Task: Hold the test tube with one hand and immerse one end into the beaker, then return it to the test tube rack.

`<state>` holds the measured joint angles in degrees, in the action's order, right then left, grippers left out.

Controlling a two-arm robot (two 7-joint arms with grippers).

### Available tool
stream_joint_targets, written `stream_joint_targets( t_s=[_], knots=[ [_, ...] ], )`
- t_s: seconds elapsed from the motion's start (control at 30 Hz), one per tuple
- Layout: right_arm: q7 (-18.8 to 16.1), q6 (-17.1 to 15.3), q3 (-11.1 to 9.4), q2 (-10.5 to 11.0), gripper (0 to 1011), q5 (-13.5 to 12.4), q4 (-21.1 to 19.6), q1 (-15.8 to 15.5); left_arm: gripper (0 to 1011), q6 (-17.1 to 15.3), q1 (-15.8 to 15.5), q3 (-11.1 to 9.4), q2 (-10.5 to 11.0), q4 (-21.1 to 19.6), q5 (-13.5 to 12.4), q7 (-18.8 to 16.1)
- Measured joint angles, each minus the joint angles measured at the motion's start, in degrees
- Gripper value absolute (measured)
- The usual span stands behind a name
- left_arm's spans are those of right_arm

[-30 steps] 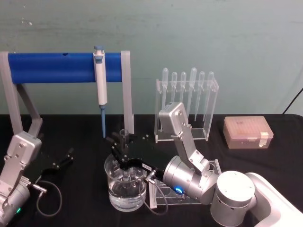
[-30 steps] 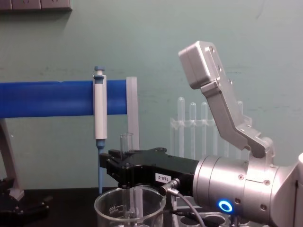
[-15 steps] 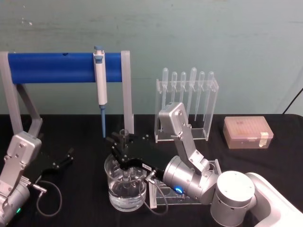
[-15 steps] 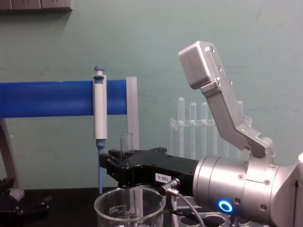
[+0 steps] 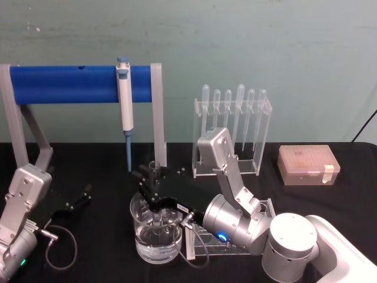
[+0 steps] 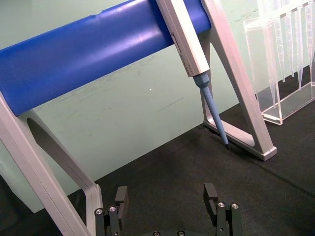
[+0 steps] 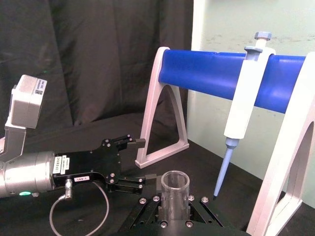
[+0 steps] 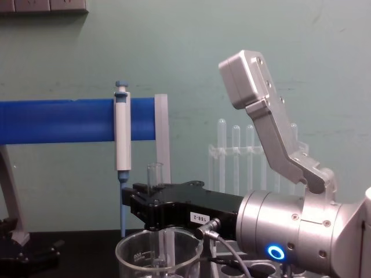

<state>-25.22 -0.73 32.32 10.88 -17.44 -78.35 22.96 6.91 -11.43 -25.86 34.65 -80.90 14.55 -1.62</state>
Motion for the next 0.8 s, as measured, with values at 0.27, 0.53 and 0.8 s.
stream_joint_targets(
  t_s=[0.27,0.53,0.8],
  knots=[
    [0.0,0.0,0.0,0.0,151,0.0,0.0,0.0,1000,0.0,0.0,0.0,0.0,0.0,0.0,0.0],
    [0.0,0.0,0.0,0.0,151,0.0,0.0,0.0,1000,0.0,0.0,0.0,0.0,0.0,0.0,0.0],
    [0.0,0.0,0.0,0.0,151,0.0,0.0,0.0,1000,0.0,0.0,0.0,0.0,0.0,0.0,0.0]
  ],
)
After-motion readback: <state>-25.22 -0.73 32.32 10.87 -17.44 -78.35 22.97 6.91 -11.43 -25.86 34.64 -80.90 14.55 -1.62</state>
